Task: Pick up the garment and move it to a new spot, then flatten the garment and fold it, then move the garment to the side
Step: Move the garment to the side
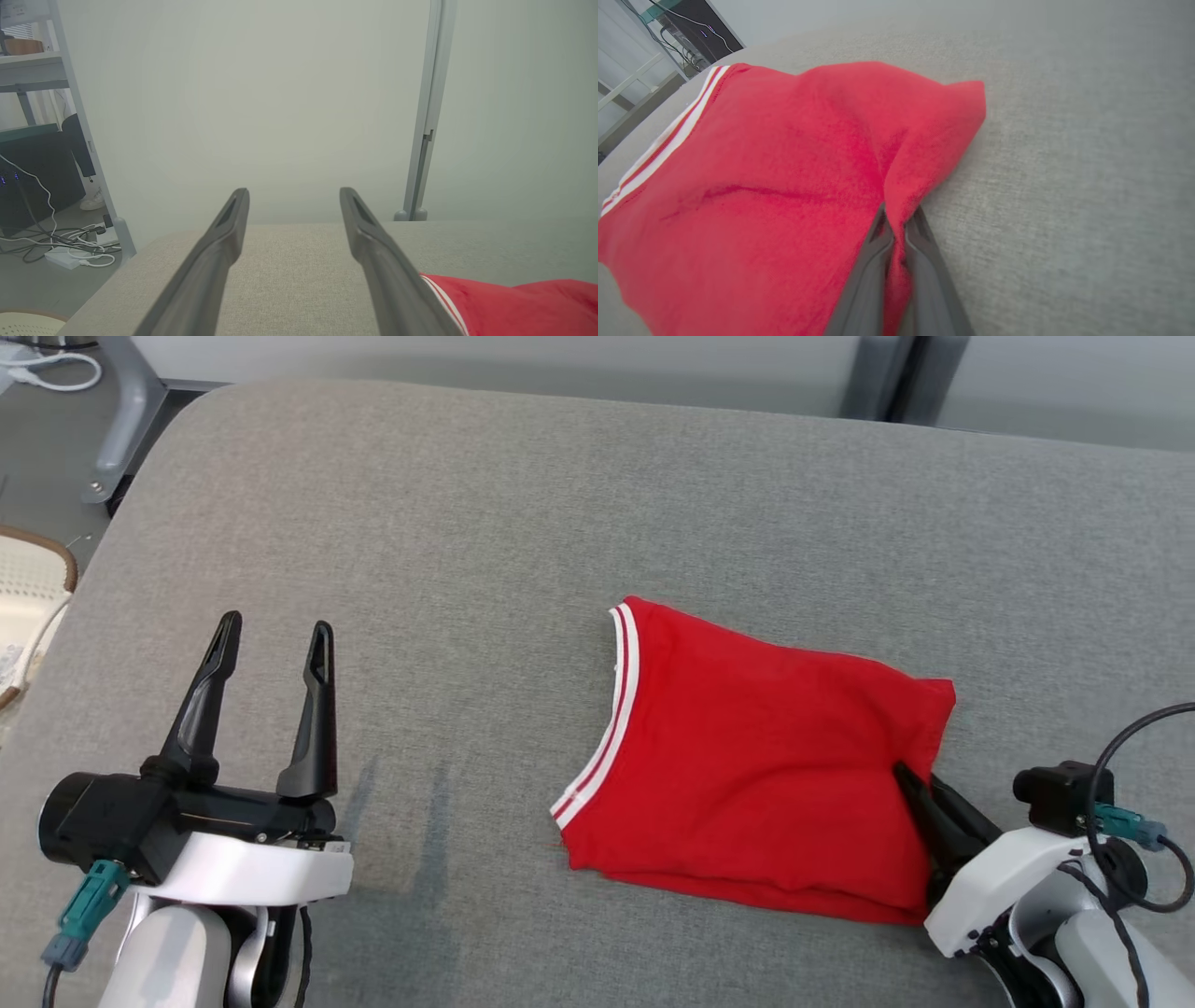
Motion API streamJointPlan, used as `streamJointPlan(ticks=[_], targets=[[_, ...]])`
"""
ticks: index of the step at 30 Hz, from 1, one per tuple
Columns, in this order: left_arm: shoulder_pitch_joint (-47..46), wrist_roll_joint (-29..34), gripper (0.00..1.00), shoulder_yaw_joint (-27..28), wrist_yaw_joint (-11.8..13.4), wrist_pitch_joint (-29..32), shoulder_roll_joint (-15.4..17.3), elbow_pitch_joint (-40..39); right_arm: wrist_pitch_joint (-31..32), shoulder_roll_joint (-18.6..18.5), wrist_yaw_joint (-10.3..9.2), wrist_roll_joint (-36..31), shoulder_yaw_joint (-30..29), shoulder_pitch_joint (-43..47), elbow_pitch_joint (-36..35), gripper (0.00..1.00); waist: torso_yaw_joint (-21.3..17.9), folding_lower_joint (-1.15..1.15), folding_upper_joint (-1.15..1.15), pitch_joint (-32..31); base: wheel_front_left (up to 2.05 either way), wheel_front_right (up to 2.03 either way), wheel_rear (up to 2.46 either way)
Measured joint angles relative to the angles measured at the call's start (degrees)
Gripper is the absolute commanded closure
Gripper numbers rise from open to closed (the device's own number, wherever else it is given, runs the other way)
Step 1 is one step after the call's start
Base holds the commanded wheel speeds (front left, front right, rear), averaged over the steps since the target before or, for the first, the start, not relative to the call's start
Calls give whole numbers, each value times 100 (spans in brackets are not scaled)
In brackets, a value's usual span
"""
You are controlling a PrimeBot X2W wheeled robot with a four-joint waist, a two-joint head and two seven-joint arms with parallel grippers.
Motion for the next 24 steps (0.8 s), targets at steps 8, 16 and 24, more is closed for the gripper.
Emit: streamJointPlan(ticks=[8, 16, 24], targets=[[27, 96, 0, 163, -18, 0, 102, -76, 37, -444, -2, -183, -210, 283, -463, 100, -610, 0, 0, -18, 0, 0, 0], [80, 157, 0, 187, -7, 38, 256, -313, 366, -864, -3, -532, -482, 438, -1225, 100, -1434, 0, 0, 61, 0, 0, 0], [-130, 259, 0, 130, -23, 299, 456, -667, 684, -1605, -3, -896, -380, -314, -1835, 100, -2200, 0, 0, 430, 0, 0, 0]])
